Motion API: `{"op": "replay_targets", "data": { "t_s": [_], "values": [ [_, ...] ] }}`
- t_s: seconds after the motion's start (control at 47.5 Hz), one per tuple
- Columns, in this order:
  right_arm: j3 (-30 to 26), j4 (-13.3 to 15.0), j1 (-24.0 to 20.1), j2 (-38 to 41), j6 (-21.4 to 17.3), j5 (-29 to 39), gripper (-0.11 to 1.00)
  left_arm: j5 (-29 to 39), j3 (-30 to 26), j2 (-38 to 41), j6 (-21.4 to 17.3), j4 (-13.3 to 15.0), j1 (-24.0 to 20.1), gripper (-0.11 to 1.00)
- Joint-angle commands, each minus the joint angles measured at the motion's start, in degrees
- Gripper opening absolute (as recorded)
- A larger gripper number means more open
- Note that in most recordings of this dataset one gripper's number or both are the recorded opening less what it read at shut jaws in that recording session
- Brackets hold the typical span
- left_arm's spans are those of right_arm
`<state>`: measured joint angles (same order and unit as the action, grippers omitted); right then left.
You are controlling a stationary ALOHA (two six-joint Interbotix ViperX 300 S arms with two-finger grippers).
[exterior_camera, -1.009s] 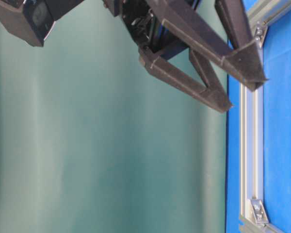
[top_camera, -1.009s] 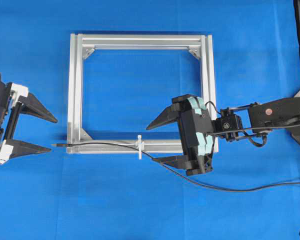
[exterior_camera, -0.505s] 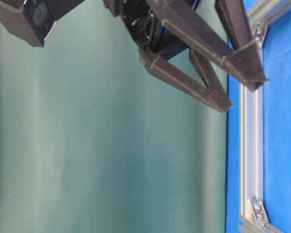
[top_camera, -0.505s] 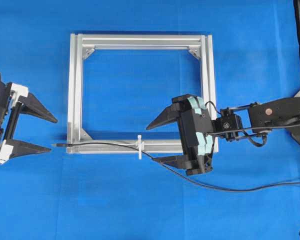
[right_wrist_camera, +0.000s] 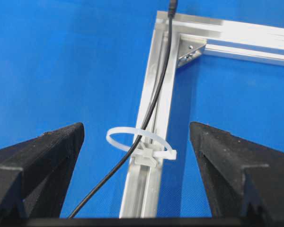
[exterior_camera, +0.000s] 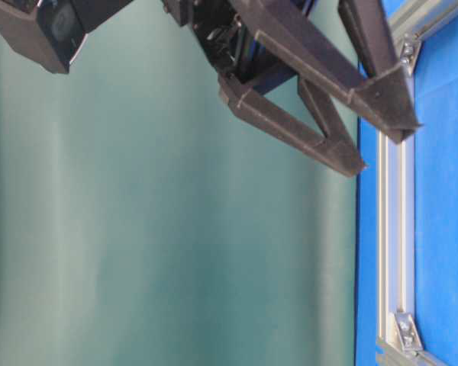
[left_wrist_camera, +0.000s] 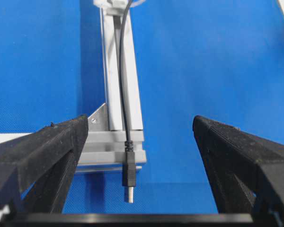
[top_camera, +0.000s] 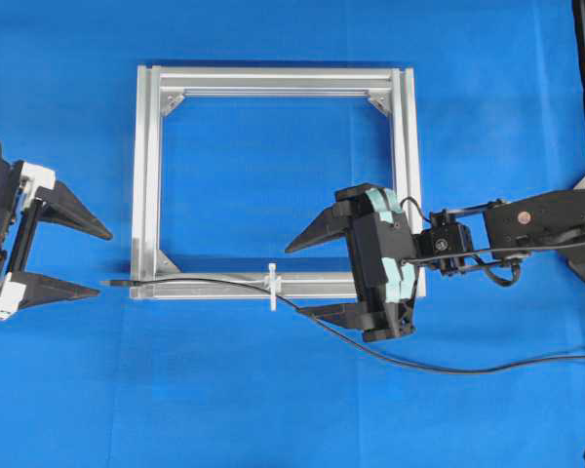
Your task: Insert the wire through the string loop located in the center.
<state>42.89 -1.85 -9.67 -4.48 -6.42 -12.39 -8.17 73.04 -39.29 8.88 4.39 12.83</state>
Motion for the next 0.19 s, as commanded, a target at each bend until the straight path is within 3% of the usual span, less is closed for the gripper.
{"op": "replay_targets", "data": {
  "t_s": [0.0, 0.168],
  "values": [
    [-0.53, 0.09, 0.0, -1.23, 0.09, -0.26, 0.8, -0.26, -1.23, 0.0, 0.0, -0.18, -0.26, 0.86],
    [-0.53, 0.09, 0.09, -1.23, 0.0, -0.26, 0.8, -0.26, -1.23, 0.09, 0.0, -0.18, -0.26, 0.86]
  ]
}}
